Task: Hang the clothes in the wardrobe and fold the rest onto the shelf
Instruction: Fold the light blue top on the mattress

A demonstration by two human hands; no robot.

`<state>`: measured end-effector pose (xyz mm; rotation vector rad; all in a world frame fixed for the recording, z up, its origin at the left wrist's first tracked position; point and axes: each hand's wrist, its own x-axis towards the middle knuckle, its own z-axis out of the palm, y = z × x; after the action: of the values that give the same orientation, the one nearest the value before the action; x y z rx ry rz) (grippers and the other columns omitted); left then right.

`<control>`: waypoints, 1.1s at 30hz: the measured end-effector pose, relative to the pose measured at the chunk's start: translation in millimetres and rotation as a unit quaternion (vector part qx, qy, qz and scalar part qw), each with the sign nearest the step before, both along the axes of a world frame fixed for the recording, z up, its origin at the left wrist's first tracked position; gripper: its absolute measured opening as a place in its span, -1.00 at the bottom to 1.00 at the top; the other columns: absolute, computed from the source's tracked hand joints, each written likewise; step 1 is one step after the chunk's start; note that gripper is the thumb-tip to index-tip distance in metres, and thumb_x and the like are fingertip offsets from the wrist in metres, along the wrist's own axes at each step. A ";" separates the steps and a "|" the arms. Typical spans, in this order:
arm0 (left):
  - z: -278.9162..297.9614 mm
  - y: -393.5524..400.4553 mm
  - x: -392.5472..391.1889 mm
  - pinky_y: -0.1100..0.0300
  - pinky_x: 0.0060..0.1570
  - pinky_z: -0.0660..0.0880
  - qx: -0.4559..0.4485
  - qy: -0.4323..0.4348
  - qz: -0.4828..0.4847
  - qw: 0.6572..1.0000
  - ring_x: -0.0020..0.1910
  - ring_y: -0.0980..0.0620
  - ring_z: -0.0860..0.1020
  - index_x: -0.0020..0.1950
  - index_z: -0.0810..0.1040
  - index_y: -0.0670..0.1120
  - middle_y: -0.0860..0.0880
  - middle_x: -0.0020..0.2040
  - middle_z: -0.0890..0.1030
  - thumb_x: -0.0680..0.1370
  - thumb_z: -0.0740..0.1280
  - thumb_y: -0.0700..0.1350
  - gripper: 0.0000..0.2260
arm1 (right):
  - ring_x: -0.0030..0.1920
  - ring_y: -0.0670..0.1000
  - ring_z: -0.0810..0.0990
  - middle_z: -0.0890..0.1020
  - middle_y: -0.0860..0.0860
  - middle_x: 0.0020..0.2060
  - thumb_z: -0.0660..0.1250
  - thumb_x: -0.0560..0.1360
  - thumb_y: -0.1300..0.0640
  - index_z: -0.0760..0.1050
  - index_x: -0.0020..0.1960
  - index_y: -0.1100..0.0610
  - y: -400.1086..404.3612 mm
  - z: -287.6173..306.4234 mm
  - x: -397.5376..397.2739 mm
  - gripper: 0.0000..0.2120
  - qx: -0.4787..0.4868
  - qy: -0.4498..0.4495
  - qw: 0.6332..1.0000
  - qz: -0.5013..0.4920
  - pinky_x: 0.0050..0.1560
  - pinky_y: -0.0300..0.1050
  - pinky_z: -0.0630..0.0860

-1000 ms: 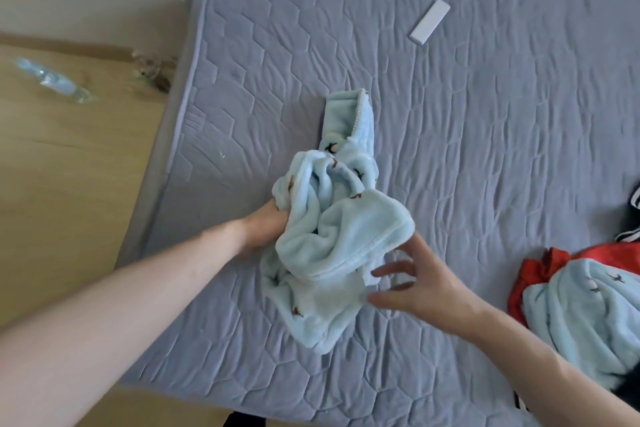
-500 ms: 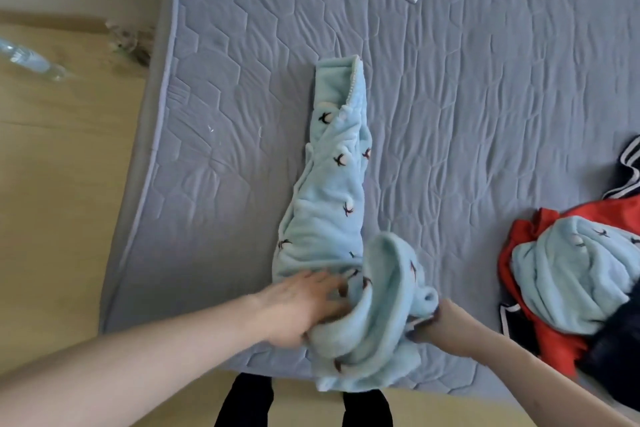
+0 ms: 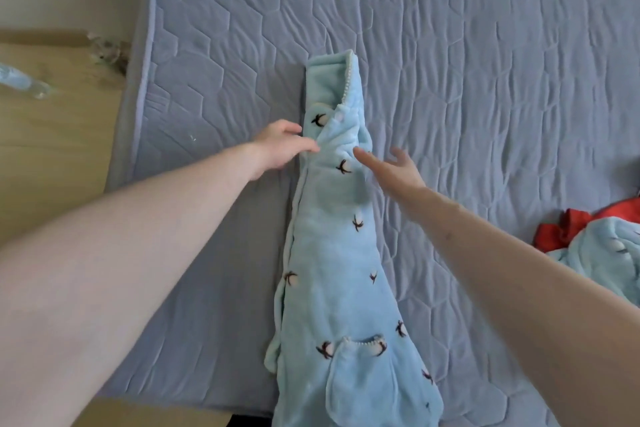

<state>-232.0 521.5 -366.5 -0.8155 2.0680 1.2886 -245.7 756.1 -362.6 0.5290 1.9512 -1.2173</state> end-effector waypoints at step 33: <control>34.6 -17.2 114.1 0.27 -0.12 0.55 0.068 0.090 0.096 0.989 0.04 -0.01 0.64 0.10 0.63 -0.03 0.00 0.01 0.69 0.48 0.47 -0.01 -0.77 | 0.33 0.12 0.50 0.60 0.00 0.28 0.55 0.46 0.07 0.59 0.16 0.17 21.7 84.1 49.8 -0.66 -0.096 0.491 0.710 0.496 0.41 0.00 0.40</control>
<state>-117.9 504.4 -331.9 -0.8826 2.0499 1.6422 -195.9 777.8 -278.5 -1.4439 2.2588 -0.9323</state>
